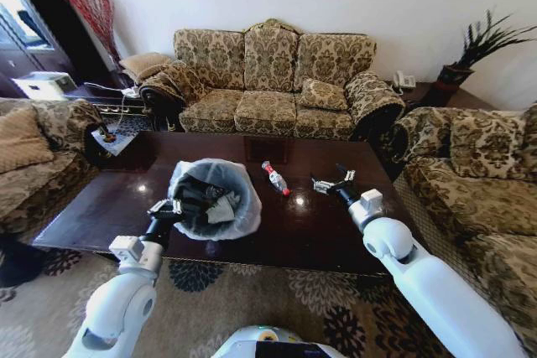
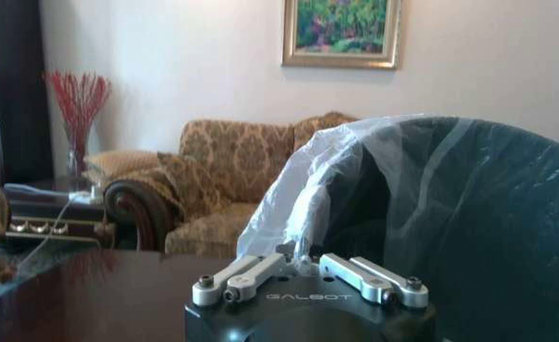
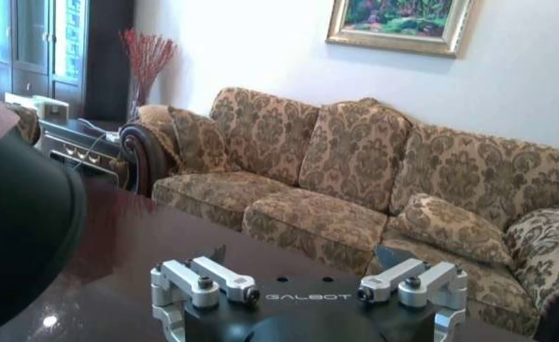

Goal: Move to the front of the table and place the trash on the table into the trash bin.

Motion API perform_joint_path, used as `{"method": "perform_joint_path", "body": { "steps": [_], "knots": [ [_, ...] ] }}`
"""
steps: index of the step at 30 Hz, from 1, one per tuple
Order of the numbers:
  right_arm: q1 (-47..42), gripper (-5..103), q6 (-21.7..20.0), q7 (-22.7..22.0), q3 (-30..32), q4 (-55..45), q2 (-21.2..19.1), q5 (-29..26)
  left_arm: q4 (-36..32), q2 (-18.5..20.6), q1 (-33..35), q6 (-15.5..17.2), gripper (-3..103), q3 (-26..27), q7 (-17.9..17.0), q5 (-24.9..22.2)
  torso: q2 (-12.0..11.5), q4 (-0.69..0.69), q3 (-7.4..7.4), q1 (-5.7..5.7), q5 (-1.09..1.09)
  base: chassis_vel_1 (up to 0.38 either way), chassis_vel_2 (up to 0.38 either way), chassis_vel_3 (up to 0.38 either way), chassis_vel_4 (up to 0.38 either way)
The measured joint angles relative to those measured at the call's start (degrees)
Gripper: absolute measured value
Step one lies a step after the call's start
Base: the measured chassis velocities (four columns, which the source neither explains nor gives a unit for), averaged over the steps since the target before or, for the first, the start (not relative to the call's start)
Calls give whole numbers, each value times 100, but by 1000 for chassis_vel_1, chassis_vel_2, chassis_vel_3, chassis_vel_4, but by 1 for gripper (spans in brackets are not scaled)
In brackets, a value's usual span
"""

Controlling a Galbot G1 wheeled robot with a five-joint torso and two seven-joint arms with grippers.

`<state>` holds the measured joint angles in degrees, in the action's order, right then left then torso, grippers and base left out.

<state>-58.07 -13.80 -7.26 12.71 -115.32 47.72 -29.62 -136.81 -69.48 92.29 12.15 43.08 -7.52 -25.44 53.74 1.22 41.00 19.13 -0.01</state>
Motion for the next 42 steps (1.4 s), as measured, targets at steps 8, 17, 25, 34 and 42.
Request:
{"method": "perform_joint_path", "body": {
  "steps": [8,17,25,34,42],
  "knots": [
    [4,100,0,-5,1,0,0,-5,-224,14,98,112,1,38,24,62,0,1,0,0,1,0,0,0,0],
    [9,100,0,-21,1,0,-2,-19,-331,100,182,532,1,120,121,383,0,1,0,0,0,0,0,0,0],
    [30,100,-42,-263,6,-65,29,-96,-342,102,172,547,1,113,120,385,0,0,0,0,2,0,0,0,0],
    [76,100,-276,-1035,94,-319,234,-477,-335,98,170,532,1,110,113,386,0,0,0,0,1,0,0,0,0],
    [-217,100,-229,-617,-16,-516,176,-562,-331,97,169,529,1,105,109,385,0,2,0,0,0,0,0,0,0]
  ]
}}
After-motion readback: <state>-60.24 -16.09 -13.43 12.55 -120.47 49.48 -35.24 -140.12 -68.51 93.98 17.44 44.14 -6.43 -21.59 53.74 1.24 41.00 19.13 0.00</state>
